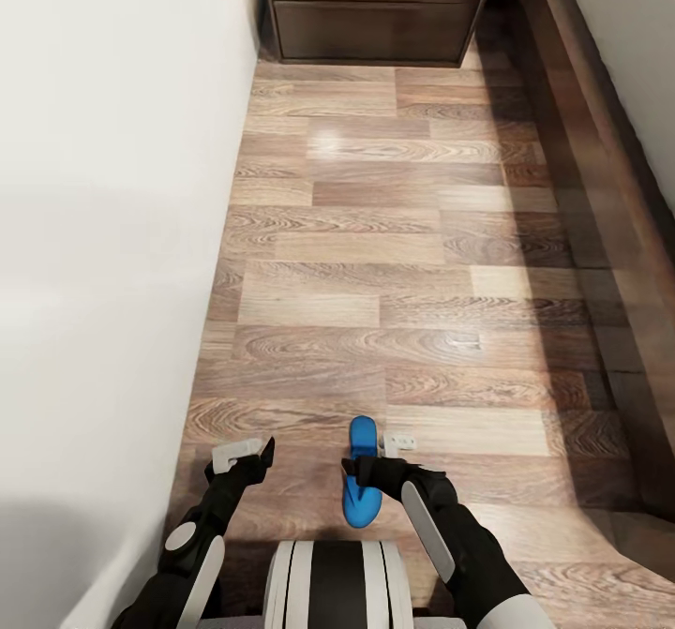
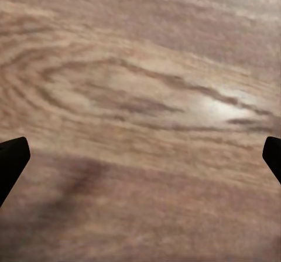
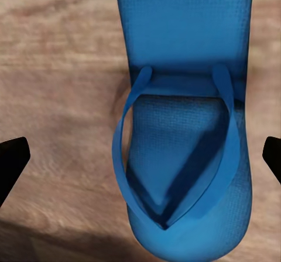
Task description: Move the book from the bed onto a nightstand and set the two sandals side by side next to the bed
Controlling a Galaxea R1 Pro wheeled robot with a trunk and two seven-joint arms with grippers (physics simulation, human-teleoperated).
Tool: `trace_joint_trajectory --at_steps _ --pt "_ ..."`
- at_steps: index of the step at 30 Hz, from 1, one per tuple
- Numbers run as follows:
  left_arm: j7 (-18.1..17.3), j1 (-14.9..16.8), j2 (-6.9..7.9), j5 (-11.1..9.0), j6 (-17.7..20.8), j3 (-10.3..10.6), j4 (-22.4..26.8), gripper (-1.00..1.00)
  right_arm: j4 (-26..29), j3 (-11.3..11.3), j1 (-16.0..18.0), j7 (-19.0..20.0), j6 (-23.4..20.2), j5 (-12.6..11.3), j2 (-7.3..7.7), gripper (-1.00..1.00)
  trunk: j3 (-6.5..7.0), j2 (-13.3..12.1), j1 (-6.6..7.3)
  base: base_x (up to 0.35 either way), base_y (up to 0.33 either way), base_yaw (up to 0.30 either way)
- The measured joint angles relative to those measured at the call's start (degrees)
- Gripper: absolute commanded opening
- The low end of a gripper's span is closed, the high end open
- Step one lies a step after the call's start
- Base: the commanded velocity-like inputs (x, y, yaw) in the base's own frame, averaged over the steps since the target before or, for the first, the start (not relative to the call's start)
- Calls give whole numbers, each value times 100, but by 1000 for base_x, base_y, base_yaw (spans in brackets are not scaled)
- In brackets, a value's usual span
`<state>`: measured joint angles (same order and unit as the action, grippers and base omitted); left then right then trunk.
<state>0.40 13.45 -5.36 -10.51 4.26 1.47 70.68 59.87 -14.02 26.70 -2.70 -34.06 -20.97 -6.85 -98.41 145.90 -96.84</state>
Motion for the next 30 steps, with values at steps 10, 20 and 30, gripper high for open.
trace_joint_trajectory --at_steps 10,20,30 --pt "0 0 0 -3 0 8 2 100 0 0 0 0 0 0 -1 100 -154 9 -18 0 0 0" --pt "0 0 0 0 0 9 2 100 0 1 0 0 0 0 1 100 -177 11 -21 0 0 0" --pt "0 0 0 0 0 9 1 100 0 2 0 0 0 0 2 100 -310 19 -36 0 0 0"
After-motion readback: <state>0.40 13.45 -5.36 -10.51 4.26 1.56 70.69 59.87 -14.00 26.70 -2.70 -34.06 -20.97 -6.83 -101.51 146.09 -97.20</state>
